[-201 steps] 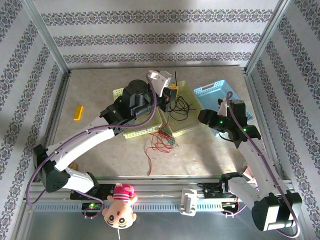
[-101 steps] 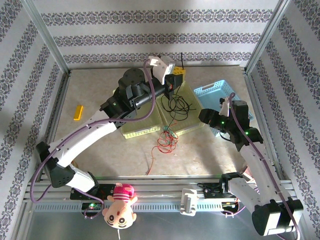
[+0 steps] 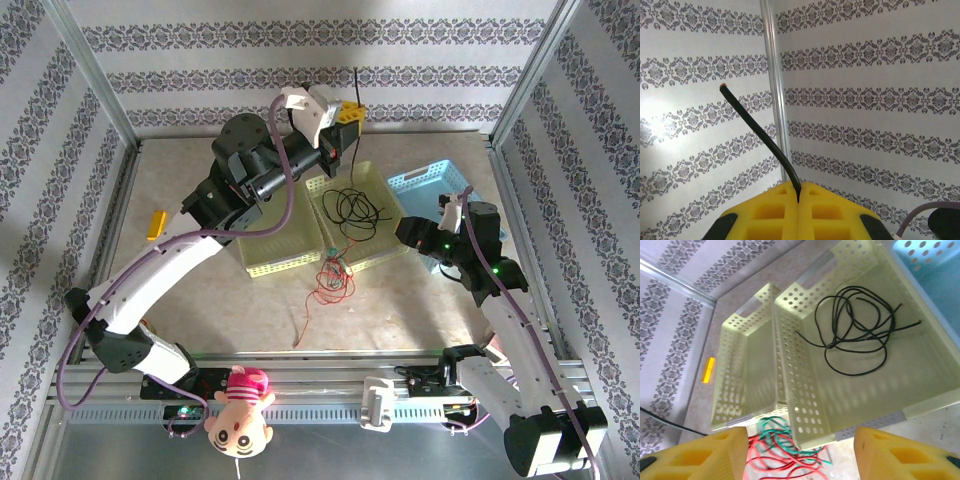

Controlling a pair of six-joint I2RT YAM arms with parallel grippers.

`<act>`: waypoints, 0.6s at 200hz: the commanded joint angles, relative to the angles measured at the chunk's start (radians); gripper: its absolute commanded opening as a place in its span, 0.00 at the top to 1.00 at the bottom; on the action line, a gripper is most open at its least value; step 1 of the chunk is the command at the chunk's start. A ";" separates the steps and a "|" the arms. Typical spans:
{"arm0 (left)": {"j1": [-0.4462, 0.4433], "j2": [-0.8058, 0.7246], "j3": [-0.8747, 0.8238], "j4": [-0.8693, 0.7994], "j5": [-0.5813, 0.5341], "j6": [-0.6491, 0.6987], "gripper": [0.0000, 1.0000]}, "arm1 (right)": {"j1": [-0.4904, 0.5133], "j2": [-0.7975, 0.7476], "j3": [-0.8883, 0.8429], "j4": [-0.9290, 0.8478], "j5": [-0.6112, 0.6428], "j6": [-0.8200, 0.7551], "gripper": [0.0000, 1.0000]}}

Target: Untangle the cables

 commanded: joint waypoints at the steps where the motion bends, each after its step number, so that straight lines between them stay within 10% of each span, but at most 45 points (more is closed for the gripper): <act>1: 0.016 -0.007 0.036 -0.058 0.063 0.024 1.00 | 0.000 -0.001 -0.008 0.051 -0.090 0.013 0.42; 120: 0.016 -0.031 0.155 -0.001 0.138 0.012 1.00 | 0.077 0.008 -0.033 0.048 0.076 0.036 0.41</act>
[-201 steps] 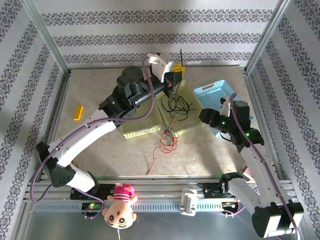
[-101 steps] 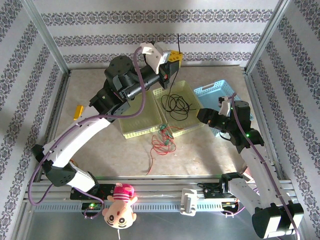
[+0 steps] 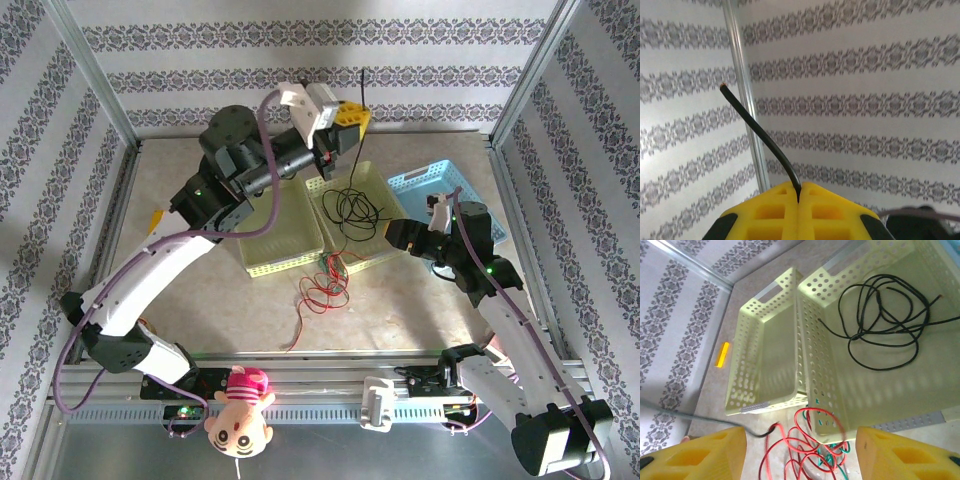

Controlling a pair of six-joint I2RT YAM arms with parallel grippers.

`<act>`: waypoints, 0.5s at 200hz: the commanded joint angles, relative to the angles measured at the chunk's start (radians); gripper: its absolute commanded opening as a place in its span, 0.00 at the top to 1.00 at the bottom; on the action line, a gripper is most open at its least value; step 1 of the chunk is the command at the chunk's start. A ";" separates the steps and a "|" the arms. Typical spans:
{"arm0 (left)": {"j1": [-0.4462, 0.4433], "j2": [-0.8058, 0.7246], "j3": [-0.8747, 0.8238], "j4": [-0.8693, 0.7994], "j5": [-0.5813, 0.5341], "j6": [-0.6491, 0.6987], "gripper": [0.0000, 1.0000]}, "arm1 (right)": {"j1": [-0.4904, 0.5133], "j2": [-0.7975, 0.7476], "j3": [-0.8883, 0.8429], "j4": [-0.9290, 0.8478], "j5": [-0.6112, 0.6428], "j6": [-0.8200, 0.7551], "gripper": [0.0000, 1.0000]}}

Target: Untangle the cables

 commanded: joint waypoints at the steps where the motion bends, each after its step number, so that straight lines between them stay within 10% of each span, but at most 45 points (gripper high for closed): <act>1: 0.010 -0.029 0.057 0.062 -0.009 0.010 1.00 | -0.004 -0.005 -0.026 0.014 0.062 0.024 0.41; 100: 0.060 0.159 0.021 0.061 -0.083 -0.130 1.00 | -0.021 -0.023 -0.029 -0.003 0.064 0.022 0.41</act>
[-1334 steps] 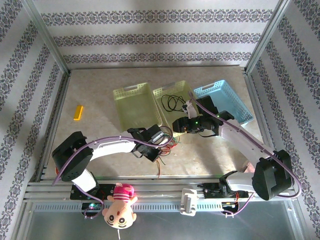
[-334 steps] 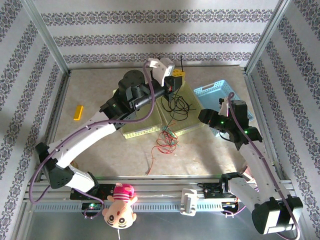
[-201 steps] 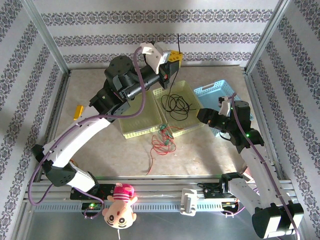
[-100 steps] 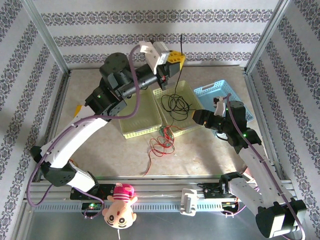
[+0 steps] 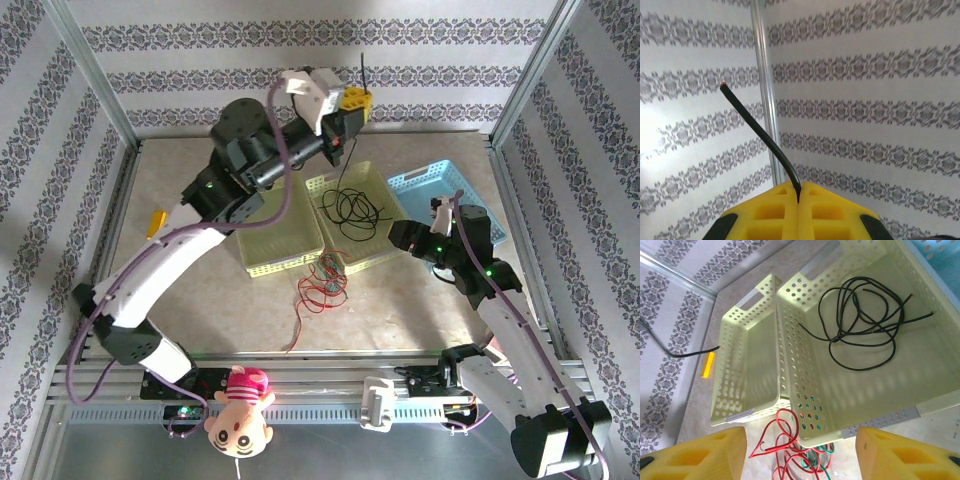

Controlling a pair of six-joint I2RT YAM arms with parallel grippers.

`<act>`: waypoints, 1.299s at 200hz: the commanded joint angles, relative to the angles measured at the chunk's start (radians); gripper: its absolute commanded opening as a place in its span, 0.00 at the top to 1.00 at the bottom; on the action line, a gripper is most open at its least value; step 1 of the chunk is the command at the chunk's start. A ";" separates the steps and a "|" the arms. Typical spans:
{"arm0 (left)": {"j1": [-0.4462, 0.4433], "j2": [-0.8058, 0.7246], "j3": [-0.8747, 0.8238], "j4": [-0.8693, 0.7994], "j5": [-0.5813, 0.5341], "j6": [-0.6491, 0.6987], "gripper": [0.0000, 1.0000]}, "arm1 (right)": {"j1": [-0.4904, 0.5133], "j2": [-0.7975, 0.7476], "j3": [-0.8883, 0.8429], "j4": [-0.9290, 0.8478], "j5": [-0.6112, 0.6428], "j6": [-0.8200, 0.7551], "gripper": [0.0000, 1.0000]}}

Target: Untangle the cables

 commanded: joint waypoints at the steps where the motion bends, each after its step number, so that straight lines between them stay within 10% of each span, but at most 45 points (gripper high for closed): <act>1: 0.054 0.072 -0.017 0.041 0.019 -0.101 1.00 | -0.012 -0.010 -0.002 -0.005 0.011 0.004 0.41; 88: 0.144 0.311 -0.212 0.181 0.080 -0.398 1.00 | -0.022 -0.033 -0.003 -0.071 0.025 -0.022 0.40; 142: 0.146 0.450 -0.337 0.141 -0.131 -0.675 1.00 | -0.025 0.004 0.003 -0.081 0.035 -0.014 0.41; 196: 0.143 0.459 -0.247 0.023 -0.139 -0.645 0.32 | -0.025 0.020 0.018 -0.109 0.028 -0.027 0.41; 260: 0.088 0.204 -0.319 -0.247 -0.376 -0.431 0.01 | 0.097 0.088 0.049 -0.149 0.079 -0.084 0.37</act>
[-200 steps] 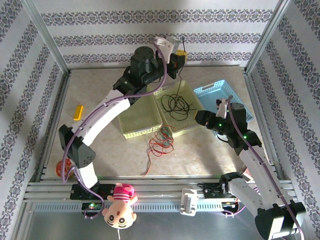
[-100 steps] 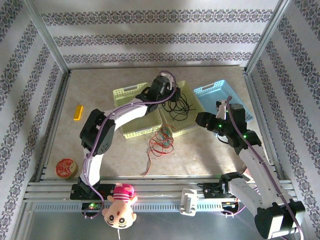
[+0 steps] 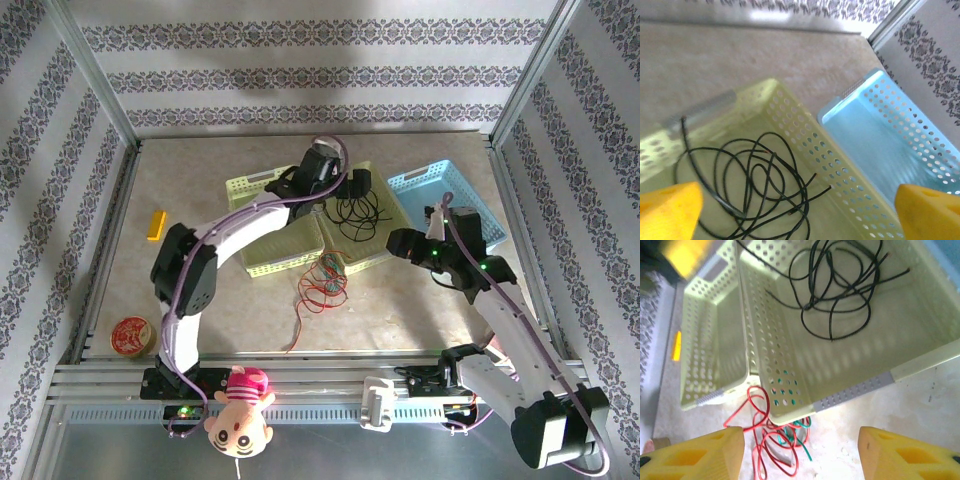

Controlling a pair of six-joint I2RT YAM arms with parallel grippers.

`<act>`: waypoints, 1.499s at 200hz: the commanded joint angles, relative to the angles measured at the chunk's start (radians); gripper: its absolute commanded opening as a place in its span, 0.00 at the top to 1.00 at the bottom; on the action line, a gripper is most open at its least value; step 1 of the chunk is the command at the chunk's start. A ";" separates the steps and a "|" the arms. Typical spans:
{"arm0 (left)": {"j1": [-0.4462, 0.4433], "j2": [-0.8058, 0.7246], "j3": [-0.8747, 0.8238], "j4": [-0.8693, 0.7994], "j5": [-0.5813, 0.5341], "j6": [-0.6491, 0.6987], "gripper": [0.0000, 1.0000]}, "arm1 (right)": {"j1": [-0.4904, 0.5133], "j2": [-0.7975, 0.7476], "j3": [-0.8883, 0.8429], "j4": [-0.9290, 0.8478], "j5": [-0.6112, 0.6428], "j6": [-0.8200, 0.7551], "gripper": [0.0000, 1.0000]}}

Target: Untangle the cables

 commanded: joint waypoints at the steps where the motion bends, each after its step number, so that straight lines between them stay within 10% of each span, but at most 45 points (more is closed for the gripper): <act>1: -0.033 -0.138 -0.045 -0.152 -0.170 0.105 0.01 | 0.062 0.025 0.042 -0.031 0.049 -0.043 0.37; 99: -0.032 -0.411 -0.415 -0.114 -0.219 -0.006 0.01 | 0.316 0.256 0.150 -0.030 0.084 -0.105 0.37; 175: 0.010 -0.473 -0.504 -0.096 -0.310 -0.120 0.01 | 0.186 0.409 0.262 -0.025 0.063 -0.052 0.36; 300: 0.021 -0.557 -0.578 -0.070 -0.345 -0.122 0.01 | 0.171 1.330 1.254 -0.372 0.407 -0.005 0.36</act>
